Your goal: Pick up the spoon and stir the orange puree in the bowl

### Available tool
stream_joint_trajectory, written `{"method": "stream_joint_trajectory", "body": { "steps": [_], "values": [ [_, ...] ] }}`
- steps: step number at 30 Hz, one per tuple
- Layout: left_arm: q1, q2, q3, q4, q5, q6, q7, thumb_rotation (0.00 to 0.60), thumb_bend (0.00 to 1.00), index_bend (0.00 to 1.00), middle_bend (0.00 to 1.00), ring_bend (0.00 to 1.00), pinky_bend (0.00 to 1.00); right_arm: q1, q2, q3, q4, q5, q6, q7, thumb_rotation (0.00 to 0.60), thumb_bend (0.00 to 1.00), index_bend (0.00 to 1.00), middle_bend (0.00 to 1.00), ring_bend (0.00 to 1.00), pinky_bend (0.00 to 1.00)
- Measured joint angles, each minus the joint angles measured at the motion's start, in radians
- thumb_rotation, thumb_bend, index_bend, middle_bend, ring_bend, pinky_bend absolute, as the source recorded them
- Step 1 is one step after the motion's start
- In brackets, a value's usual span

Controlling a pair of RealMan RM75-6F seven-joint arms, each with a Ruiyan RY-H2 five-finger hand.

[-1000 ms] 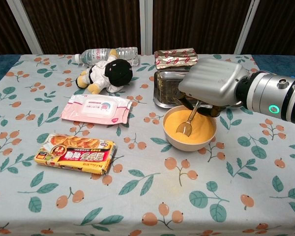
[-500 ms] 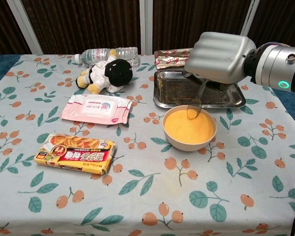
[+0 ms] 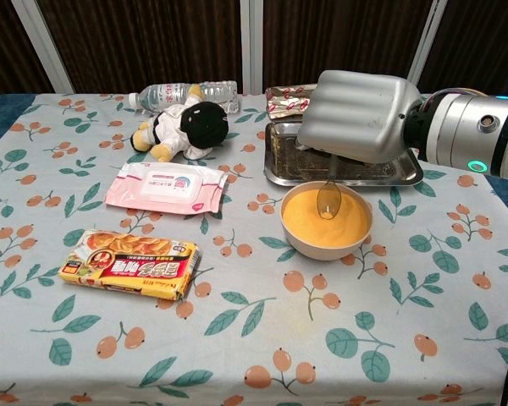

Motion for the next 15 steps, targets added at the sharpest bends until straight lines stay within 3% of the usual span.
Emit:
{"method": "stream_joint_trajectory", "body": {
  "steps": [15],
  "values": [
    [0.004,-0.008,0.003,0.016,0.0,-0.003,-0.015,0.6,0.06,0.23,0.12,0.1,0.13,-0.033,-0.029,-0.019,-0.038,0.006,-0.003,-0.002,0.6,0.4,0.79,1.0,1.0,1.0]
  ]
}}
